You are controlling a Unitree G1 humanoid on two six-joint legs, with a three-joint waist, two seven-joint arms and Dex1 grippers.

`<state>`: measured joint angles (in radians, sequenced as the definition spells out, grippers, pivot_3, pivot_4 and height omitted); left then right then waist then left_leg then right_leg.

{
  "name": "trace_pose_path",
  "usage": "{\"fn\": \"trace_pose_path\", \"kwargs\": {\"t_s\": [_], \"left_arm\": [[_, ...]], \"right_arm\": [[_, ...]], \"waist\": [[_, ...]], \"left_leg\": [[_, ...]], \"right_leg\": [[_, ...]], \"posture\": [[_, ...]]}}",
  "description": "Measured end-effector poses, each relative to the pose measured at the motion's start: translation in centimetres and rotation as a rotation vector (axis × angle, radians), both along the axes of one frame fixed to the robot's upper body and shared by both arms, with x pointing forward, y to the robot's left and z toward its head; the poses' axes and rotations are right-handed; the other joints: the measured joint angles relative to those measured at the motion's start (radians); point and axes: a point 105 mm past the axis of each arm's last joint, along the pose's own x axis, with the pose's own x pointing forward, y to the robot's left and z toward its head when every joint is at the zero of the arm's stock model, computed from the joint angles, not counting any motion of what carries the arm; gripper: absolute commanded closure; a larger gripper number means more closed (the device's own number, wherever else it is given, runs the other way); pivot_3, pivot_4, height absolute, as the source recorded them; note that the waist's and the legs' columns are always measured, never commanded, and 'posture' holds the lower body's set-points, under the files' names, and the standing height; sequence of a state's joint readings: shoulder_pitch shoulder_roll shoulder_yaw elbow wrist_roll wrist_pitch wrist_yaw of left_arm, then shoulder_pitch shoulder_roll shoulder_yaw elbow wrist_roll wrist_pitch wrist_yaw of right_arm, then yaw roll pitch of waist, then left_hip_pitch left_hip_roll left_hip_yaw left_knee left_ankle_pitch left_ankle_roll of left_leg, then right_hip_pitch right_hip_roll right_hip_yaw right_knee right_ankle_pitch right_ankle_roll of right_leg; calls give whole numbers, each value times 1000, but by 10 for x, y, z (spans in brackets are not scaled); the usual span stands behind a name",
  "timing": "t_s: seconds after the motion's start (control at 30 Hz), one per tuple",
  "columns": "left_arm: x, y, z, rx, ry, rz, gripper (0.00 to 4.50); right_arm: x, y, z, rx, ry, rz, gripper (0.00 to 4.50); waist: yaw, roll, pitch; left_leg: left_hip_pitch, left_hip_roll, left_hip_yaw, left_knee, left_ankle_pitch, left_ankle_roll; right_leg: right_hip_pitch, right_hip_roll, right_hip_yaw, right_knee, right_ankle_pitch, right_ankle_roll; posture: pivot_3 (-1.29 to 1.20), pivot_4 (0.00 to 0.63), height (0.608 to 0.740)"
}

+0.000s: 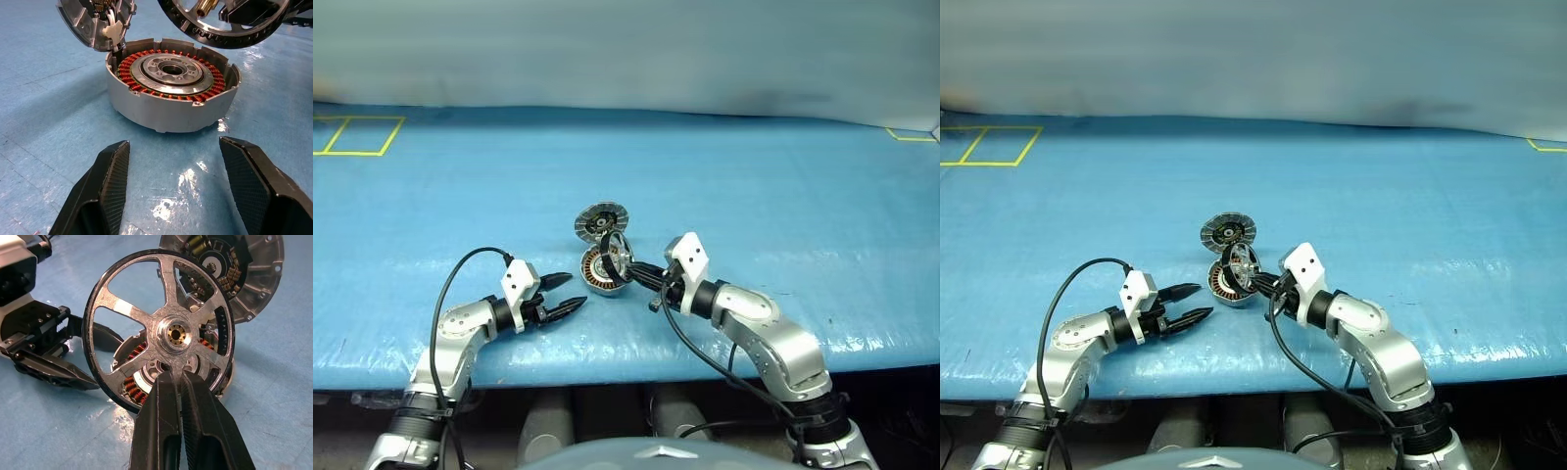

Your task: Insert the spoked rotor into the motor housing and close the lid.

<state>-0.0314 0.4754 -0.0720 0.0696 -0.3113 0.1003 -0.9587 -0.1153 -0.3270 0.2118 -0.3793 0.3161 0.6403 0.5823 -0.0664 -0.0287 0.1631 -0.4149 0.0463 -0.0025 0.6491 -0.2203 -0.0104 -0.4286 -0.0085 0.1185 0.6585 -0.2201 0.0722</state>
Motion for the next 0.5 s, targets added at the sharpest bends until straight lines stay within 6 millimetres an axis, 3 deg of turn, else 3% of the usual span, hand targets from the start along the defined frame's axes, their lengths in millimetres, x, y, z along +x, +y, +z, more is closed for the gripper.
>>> {"fn": "trace_pose_path", "kwargs": {"t_s": [0.5], "left_arm": [[0,0,0,0,-1,6,1329]], "right_arm": [[4,3,-1,-159,-106,75,4481]], "waist": [[1,0,0]], "left_leg": [[0,0,0,0,0,0]], "right_leg": [[0,0,0,0,0,0]], "posture": [[0,150,740]]}}
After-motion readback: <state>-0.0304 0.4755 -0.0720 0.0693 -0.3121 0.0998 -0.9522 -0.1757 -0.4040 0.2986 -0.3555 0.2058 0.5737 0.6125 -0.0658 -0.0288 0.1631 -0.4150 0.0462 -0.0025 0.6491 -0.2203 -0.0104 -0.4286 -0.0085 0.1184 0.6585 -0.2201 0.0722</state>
